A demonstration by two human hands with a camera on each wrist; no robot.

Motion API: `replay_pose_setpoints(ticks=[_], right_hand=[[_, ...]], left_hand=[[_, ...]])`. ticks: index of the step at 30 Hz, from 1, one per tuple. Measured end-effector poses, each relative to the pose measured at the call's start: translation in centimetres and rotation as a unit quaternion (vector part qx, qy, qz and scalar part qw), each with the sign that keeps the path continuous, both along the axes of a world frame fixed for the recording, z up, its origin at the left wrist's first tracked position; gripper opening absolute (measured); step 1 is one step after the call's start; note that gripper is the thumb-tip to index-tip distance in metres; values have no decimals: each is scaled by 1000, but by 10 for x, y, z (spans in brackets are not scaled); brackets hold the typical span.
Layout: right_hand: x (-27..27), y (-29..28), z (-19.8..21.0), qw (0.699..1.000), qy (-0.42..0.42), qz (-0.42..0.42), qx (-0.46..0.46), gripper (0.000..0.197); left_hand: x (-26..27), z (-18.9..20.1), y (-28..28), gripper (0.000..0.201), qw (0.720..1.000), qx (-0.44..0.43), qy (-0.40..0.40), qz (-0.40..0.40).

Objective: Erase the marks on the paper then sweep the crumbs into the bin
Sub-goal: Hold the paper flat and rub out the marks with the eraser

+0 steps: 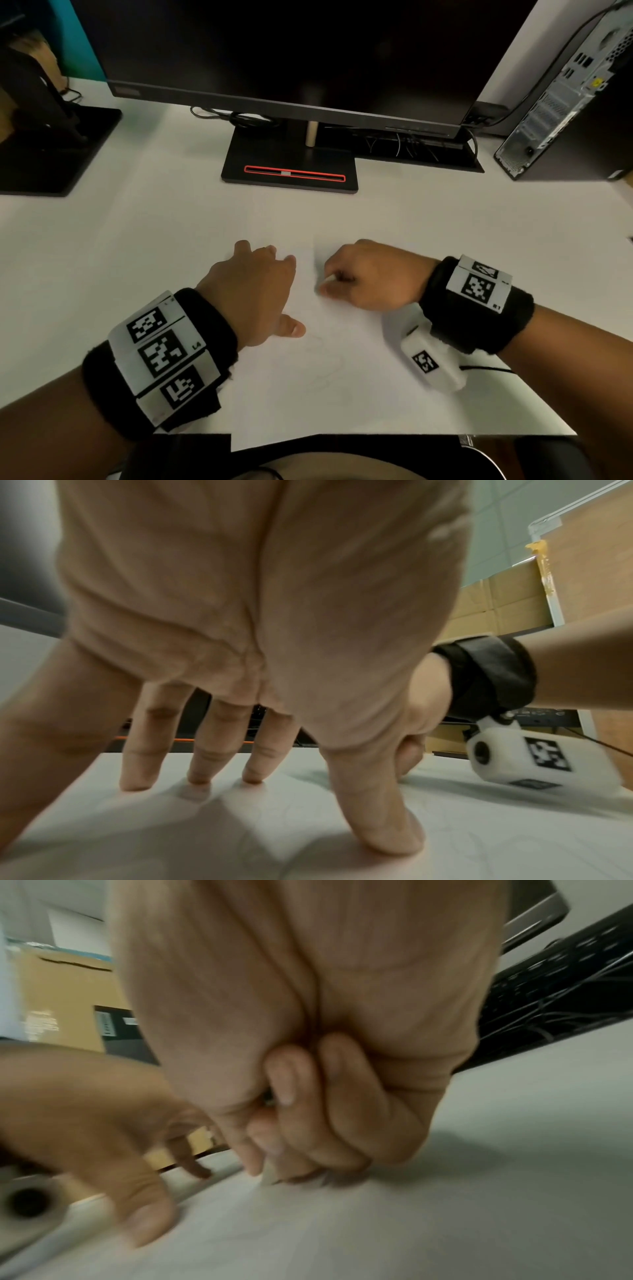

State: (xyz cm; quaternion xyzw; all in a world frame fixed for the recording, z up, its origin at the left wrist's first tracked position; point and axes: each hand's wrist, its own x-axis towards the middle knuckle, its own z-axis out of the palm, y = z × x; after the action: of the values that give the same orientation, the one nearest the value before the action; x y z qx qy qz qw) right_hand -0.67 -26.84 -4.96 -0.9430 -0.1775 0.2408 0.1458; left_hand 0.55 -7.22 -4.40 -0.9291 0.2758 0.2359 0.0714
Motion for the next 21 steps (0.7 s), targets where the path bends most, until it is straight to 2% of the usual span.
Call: replay_pose_setpoints(ticks=[2,6,10,14,18,21], right_hand=[[-8,8,-2,999,22,23,9,37],[7,2,5,1000,-4,-27,-3,41],[-4,20,-2,999,18,33,9,38],[7,8,4,999,-9,-33,6,45],[-4,11,-2,1000,29,0,12,42],[-2,-6,1,999,9,-48,7,45]], left_hand=[[0,0,0,82,1000,-1,4,3],[-1,-2,0,82,1000,5,-9,-9],[-1,-3,0,83,1000,9,-9,-10],[-3,-3,1,83,1000,10,-16,-17],[-4,-3,2,85,1000,13,-17,-21],[-4,-2,2,88,999,17,-20,-22]])
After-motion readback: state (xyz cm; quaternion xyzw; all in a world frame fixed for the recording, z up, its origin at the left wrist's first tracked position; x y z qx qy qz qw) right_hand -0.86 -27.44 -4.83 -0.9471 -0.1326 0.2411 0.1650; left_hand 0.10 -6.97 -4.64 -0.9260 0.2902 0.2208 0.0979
